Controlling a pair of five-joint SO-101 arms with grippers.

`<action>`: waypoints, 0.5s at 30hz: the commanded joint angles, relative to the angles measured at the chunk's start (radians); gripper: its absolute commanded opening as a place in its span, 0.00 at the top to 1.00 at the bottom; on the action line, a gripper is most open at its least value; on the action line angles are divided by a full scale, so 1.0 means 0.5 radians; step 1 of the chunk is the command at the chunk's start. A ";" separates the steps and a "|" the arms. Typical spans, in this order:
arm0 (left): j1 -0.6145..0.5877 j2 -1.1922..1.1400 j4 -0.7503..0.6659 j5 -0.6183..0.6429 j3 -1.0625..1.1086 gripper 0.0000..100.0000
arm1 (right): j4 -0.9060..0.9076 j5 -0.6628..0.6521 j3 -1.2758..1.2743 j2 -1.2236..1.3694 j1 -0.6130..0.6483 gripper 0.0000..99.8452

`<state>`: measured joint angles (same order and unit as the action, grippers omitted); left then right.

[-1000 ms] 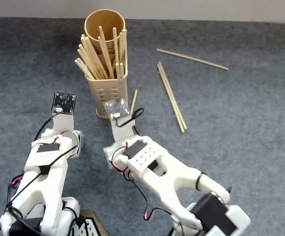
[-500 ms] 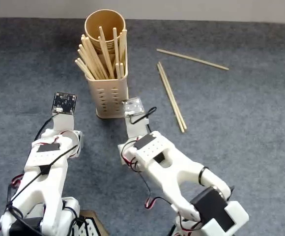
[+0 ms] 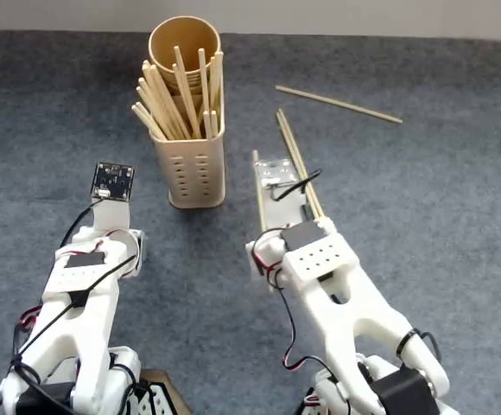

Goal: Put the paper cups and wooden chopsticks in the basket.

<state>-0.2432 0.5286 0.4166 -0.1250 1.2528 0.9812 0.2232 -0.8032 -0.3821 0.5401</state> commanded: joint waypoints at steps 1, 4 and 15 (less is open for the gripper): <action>0.029 0.029 -0.028 -0.018 -0.011 0.82 | 0.032 -0.028 0.038 -0.081 -0.069 0.99; 0.029 0.029 -0.031 -0.018 -0.011 0.82 | 0.109 -0.153 0.054 -0.084 -0.069 0.92; 0.029 0.029 -0.028 -0.018 -0.011 0.82 | -0.035 -0.319 0.275 0.094 -0.066 0.75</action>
<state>-0.2432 0.5286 0.4166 -0.1250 1.2528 1.0134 0.0729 -0.7265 -0.3821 0.5186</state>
